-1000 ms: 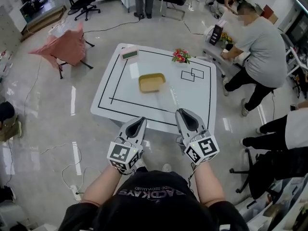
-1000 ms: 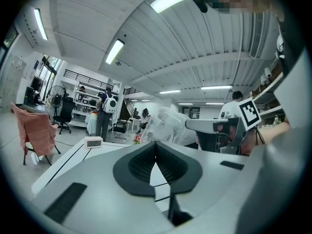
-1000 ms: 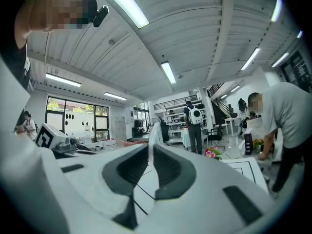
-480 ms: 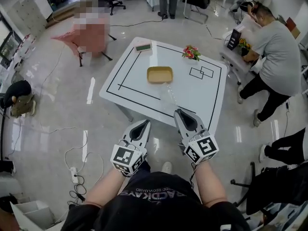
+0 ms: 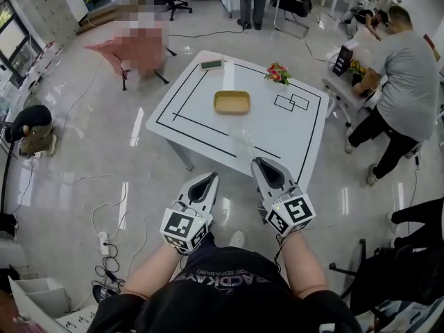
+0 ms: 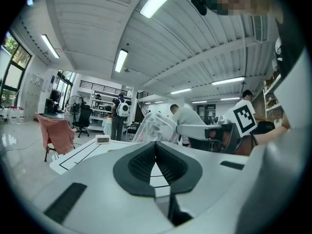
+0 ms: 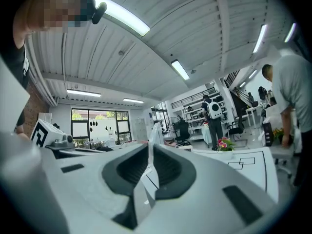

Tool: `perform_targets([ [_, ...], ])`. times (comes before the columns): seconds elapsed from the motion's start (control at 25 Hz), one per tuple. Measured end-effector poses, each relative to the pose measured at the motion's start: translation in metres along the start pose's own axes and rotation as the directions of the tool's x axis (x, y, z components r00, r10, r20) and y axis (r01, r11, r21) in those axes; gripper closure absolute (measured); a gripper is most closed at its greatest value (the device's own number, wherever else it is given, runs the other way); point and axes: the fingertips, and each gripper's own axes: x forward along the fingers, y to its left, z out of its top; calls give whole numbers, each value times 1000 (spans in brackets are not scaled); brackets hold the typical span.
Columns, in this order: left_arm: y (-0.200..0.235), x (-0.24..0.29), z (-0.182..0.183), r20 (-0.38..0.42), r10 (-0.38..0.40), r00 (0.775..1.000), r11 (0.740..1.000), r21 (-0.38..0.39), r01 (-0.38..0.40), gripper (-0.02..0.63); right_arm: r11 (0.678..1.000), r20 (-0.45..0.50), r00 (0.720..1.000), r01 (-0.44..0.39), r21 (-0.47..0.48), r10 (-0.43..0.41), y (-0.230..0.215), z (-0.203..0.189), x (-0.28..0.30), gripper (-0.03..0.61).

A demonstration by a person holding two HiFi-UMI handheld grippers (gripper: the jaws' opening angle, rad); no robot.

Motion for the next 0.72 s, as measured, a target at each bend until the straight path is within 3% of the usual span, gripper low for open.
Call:
perform_targets([
  [0.72,-15,1,-2,12,-4,1000,1000,-15,4,611,1000,-15,1000,15,3,-15,-3,-6,-16,545],
])
